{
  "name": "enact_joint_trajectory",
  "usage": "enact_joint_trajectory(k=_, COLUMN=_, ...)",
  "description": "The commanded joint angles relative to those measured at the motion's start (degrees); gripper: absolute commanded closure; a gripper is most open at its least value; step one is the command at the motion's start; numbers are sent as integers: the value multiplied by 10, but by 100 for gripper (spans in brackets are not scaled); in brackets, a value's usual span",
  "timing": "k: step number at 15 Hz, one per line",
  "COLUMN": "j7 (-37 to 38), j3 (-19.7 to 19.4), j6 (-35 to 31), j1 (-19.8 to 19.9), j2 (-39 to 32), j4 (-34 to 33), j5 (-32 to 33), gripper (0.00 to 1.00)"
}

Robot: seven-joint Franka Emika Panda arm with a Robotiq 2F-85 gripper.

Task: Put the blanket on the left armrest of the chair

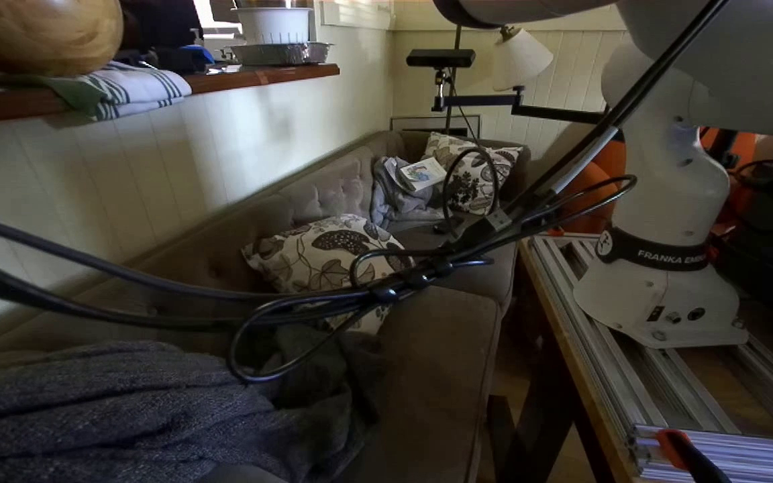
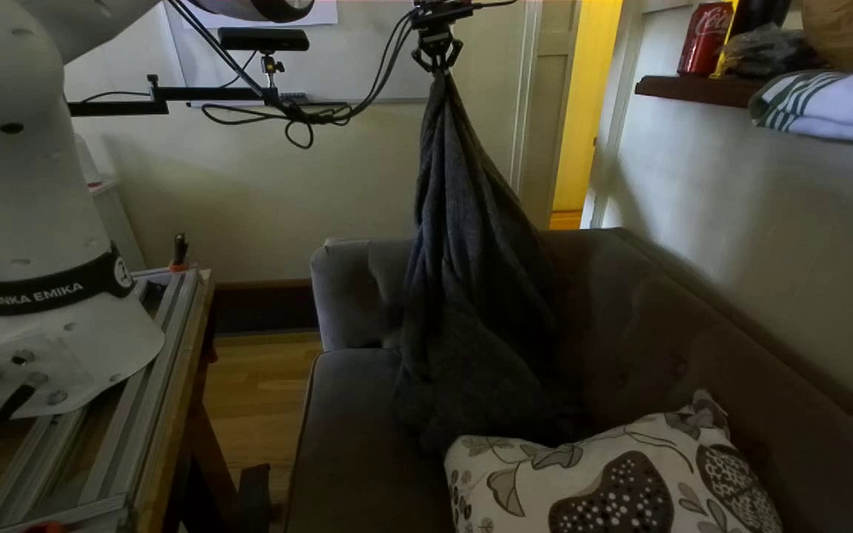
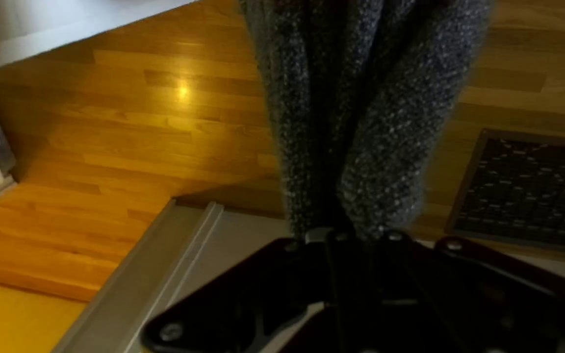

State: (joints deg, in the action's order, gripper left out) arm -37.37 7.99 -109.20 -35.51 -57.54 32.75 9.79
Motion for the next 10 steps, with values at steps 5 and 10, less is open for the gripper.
enact_joint_trajectory(k=5, j7=-132, j3=9, j6=2, j1=-19, j2=-48, j4=-101, j5=-10, gripper=68)
enact_joint_trajectory(k=10, j7=-66, j3=-22, j6=10, j1=-12, j2=-13, j4=-57, j5=0, gripper=33)
